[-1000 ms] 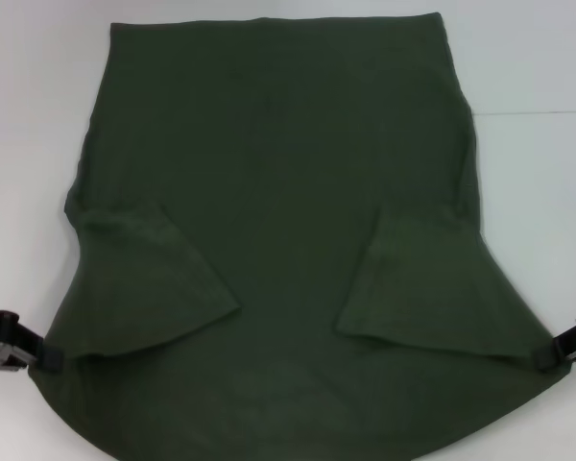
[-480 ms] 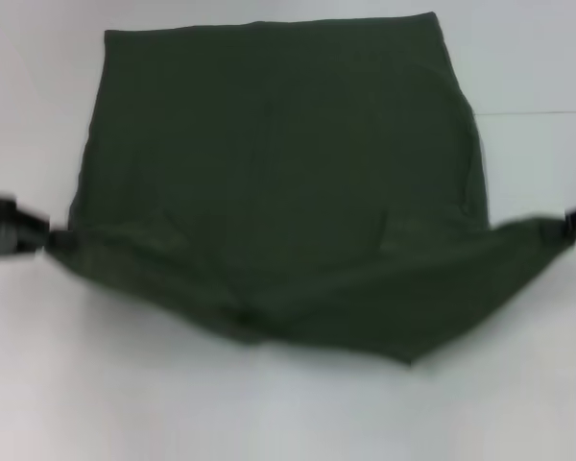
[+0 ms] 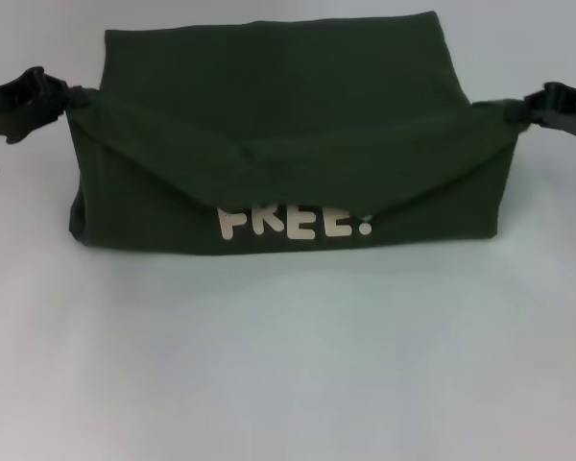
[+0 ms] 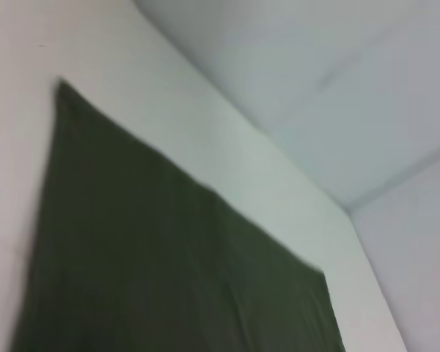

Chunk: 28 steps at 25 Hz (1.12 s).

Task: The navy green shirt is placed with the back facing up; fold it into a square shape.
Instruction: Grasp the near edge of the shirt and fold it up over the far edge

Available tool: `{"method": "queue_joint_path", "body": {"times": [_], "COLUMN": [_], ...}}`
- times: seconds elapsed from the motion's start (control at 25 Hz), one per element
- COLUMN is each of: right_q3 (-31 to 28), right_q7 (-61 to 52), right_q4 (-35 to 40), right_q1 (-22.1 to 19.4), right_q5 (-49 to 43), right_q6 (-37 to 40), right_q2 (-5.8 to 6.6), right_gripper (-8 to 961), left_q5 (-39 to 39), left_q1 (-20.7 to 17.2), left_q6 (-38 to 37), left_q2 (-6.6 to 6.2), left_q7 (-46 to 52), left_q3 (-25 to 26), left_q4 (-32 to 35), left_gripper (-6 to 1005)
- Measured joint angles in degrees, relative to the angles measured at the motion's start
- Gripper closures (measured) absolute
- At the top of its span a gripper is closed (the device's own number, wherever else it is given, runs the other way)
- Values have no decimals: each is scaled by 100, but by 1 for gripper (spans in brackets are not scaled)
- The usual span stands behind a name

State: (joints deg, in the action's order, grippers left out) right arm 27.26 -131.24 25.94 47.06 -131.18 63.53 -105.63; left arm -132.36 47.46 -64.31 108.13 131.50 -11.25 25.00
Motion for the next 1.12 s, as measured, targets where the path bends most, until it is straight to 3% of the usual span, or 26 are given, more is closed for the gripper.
{"method": "queue_joint_path", "body": {"times": [0.2,0.28,0.48,0.68,1.12], "right_q3": [21,23,23,20,22], "right_q7": [471,700,1406,1990,2502], "right_q4": [-126,-236,-508,-574,-863], "right_q1": [101,133,188,192,340], "right_q5": [444,631,1284,1945,2266], "right_q6": [-1323,-1703,-2399,-2951,-3334], "right_q2": [-471,-578,-708,-883,-1030], "right_gripper": [896,895,892,888,881], "left_q5": [470,698,1201,1585,2058], "left_q1": [21,77,184,269,371], "left_q6": [883,1273,1907,2321,2828], "left_q2": [190,253,445,554,802], "left_q7": [-609,-1022,-1814,-2436,-3083], "left_q3": [-14,-9,-2,-6,20], "left_q4": [-308,-523,-664,-802,-866], "left_gripper": [984,984,984,984,982]}}
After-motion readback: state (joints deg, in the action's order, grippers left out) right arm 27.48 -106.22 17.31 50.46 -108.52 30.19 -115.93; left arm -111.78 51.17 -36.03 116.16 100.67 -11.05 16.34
